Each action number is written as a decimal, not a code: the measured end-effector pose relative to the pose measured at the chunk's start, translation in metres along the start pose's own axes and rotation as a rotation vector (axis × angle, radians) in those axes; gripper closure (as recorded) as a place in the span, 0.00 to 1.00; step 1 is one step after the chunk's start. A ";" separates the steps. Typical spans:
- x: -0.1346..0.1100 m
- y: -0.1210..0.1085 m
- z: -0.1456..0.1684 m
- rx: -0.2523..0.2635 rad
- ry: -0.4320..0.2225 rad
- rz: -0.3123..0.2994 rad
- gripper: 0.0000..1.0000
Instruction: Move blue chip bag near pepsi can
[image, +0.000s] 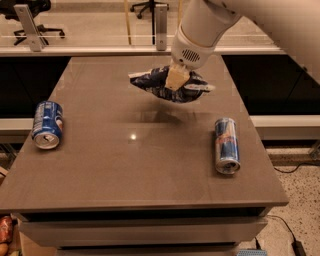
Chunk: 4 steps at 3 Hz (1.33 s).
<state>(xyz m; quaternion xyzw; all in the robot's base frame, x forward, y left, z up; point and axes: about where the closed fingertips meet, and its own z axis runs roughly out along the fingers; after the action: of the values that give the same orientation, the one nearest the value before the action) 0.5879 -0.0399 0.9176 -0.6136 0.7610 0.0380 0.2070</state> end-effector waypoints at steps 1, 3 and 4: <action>-0.005 -0.003 -0.020 0.007 -0.026 -0.073 1.00; -0.013 -0.007 -0.042 0.015 -0.061 -0.192 1.00; -0.024 -0.011 -0.039 0.016 -0.103 -0.263 1.00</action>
Offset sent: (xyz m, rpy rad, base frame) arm -0.0048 -0.0088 0.0704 0.0113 -0.1319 0.2802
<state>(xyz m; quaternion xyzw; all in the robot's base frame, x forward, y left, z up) 0.5917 -0.0323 0.9636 -0.7035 0.6628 0.0361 0.2539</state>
